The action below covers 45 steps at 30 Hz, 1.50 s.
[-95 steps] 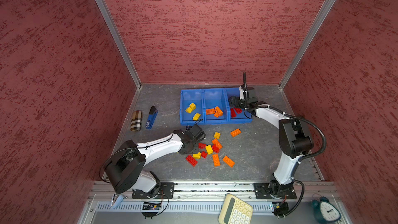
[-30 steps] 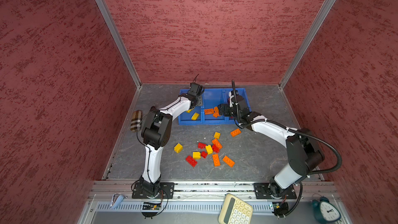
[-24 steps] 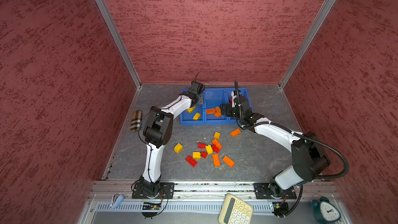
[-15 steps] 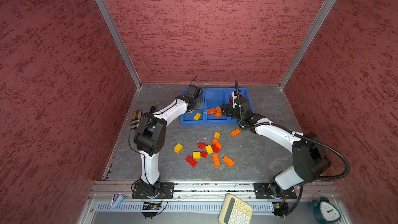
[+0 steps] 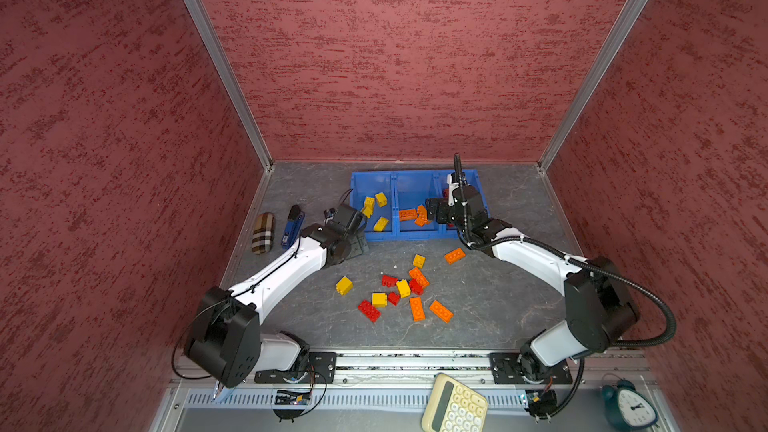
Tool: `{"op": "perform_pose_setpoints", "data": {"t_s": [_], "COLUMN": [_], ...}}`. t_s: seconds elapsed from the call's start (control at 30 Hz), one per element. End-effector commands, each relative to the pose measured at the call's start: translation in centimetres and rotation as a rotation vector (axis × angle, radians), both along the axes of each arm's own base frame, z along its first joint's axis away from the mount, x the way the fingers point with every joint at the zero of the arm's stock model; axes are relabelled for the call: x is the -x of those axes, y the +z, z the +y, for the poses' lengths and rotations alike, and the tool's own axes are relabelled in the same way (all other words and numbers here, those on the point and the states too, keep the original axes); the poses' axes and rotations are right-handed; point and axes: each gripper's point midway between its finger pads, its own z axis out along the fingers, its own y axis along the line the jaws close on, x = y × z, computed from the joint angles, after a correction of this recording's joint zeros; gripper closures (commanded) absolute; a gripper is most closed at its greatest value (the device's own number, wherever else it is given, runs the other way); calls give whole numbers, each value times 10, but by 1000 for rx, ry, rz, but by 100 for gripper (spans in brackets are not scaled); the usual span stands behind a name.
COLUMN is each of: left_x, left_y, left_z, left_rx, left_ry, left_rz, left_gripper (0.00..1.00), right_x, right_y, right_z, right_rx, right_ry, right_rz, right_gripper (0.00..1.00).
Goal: Sort the legos into containers by color
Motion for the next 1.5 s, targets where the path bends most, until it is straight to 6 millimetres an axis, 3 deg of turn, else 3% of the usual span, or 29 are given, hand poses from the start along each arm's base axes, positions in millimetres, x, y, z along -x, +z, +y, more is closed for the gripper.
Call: {"op": "perform_pose_setpoints", "data": {"t_s": [0.0,0.3,0.93,1.23,1.33,1.37,1.47], "left_x": [34,57,54,36,22,17,-6], "left_y": [-17,-51,-89,-70,-53,-47,-20], "left_z": [0,0,2,-2,-10,-13,-26], "left_rx": [110,85,6,-13,-19,-20,-22], "left_ry": [174,225,224,103,33,8,-55], "left_rz": [91,165,189,101,44,27,-54], "left_gripper": [1,0,50,62,64,64,64], "right_x": [-9,-8,-3,13,15,18,20], "right_y": [18,14,16,32,30,42,46], "right_z": [11,13,12,7,4,1,-2], "right_rx": [-23,-37,-38,-56,-53,-64,-65], "right_ry": [27,26,43,76,68,67,54], "right_rz": [-55,-44,-59,-137,-151,-177,-197], "right_gripper": [1,1,1,1,1,1,1]}}
